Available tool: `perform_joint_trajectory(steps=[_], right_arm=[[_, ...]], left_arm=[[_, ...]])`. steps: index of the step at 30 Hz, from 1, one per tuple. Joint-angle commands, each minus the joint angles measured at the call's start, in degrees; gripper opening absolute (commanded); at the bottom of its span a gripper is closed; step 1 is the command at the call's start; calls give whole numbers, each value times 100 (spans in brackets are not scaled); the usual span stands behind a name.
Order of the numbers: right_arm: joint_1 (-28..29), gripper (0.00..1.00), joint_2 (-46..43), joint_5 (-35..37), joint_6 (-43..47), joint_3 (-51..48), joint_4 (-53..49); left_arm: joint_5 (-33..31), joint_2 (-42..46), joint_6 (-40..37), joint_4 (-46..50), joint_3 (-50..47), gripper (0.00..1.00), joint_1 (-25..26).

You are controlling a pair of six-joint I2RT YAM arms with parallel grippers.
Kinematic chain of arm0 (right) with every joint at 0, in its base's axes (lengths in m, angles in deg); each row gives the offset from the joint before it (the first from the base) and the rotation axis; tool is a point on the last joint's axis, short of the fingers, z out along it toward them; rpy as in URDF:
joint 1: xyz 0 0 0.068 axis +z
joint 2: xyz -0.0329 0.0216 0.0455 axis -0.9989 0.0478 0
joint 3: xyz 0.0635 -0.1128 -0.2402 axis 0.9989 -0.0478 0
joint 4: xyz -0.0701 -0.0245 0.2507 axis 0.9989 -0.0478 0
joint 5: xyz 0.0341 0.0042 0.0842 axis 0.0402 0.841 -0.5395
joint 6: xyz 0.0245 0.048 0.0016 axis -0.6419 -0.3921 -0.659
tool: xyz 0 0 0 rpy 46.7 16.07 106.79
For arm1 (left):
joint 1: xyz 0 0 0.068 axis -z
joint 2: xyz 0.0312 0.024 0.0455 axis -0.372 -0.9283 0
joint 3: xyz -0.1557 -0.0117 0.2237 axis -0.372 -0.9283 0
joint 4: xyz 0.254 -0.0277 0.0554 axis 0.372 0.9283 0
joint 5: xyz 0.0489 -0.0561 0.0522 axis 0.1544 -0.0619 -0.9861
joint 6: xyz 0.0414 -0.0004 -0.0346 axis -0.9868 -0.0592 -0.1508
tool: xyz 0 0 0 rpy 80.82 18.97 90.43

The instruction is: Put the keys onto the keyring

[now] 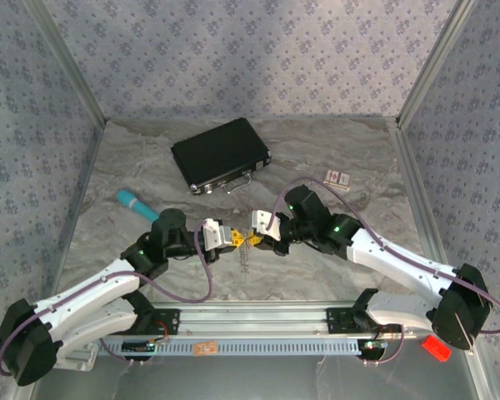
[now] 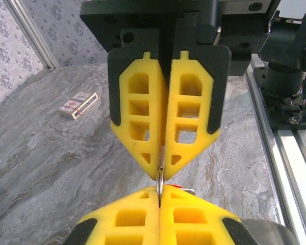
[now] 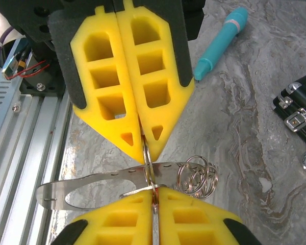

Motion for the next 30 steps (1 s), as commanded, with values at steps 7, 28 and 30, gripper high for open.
perform_joint_trajectory(steps=[7,28,30], right_arm=[[-93,1,76,65,-119,-43,-22],[-179,22,-423,-135,-477,-347,484],[-201,22,-453,-115,-498,-378,527]], left_arm=[[324,19,87,-519,89,0,54],[244,-296,663,-1500,-90,0,238],[246,-303,685,-1499,-101,0,249]])
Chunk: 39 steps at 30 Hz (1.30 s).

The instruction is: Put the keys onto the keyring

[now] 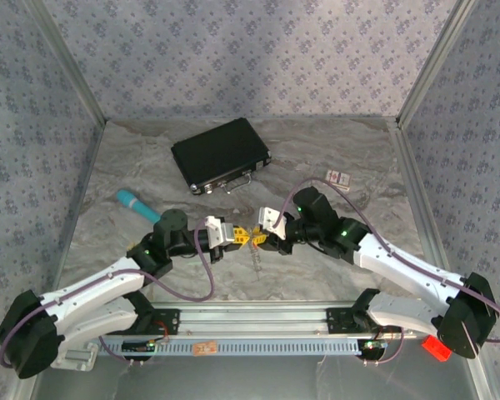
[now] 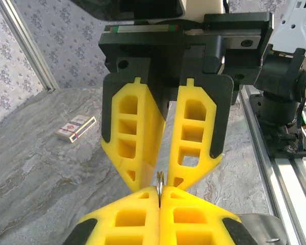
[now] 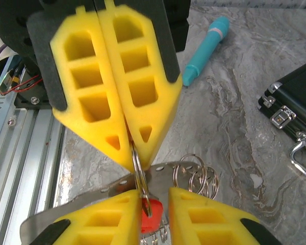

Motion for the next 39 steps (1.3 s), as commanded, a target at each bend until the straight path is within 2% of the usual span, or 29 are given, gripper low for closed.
perform_joint_trajectory(steps=[1,8,13,19,25,32,35,39], right_arm=[[-45,22,-90,-115,-121,-80,186],[-78,17,-173,-248,-176,-110,247],[-73,22,-172,-390,-267,-119,402],[-81,22,-234,-462,-296,-116,467],[-83,1,-167,-496,-314,-73,474],[-39,0,133,-82,112,305,-416],[7,0,302,60,269,532,-758],[107,0,483,209,472,784,-1115]], left_arm=[[209,13,150,-453,-14,0,64],[219,-14,196,-528,-45,0,74],[227,-42,196,-516,-23,0,96],[201,22,188,-452,-47,0,113],[75,30,178,-366,-39,0,115],[-566,133,-81,379,85,35,111],[-703,136,-195,658,193,37,115],[-723,95,-273,855,300,34,117]])
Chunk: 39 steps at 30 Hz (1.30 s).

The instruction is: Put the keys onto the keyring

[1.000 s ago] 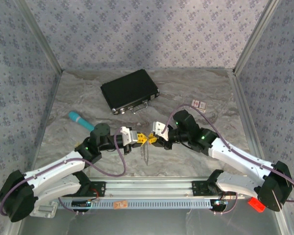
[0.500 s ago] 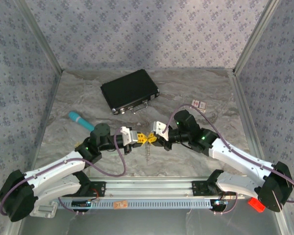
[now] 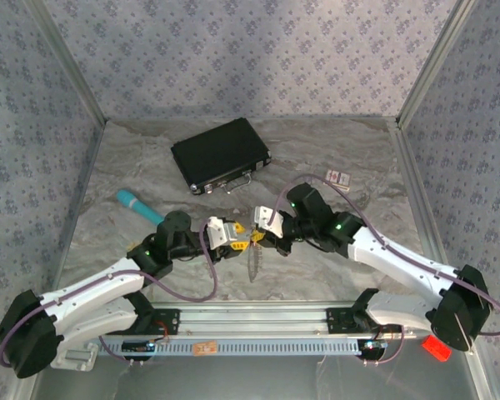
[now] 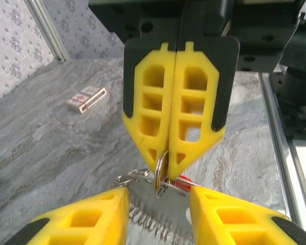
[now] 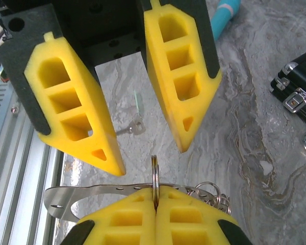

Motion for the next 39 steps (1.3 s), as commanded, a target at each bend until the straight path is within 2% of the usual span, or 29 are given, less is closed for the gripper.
perform_joint_trajectory(steps=[1,12,18,21,24,28,35,39], right_arm=[[109,0,111,176,316,393,-468],[563,0,577,830,805,971,-1095],[548,0,403,598,670,903,-796],[333,20,133,328,410,540,-398],[-1,29,-193,-273,-26,7,258],[-134,30,-322,-505,-365,-353,716],[-129,28,-178,-397,-389,-360,679],[-119,22,-78,-372,-351,-320,616]], left_arm=[[-84,52,-161,283,315,33,37],[83,-62,-250,522,487,18,42],[150,-120,-321,626,523,0,45],[162,-69,-323,517,451,0,42],[180,69,-235,16,224,0,37],[254,154,-80,-595,-16,0,43],[362,161,-23,-689,-49,0,43],[391,158,12,-747,-75,0,35]])
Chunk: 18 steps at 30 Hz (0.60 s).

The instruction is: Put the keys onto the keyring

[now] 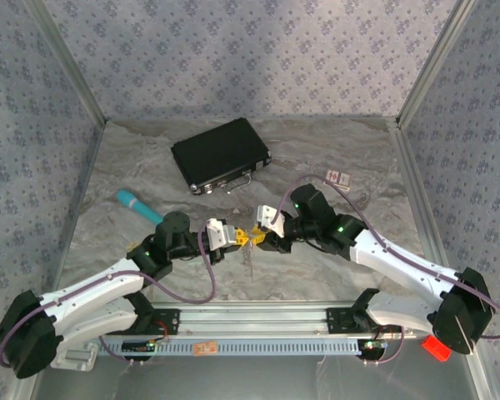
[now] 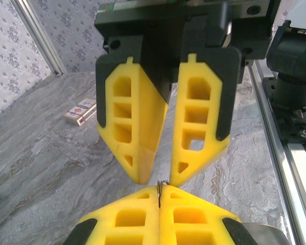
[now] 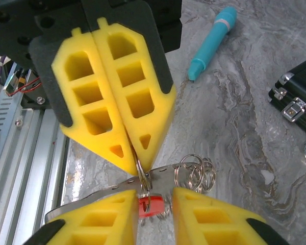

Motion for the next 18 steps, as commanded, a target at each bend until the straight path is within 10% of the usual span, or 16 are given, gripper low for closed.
perform_joint_trajectory(steps=[1,18], right_arm=[[11,21,89,-109,-45,42,-5],[39,12,243,-40,-45,-9,-85]], left_arm=[[209,134,89,-428,-16,0,17],[227,200,235,-732,-107,0,15]])
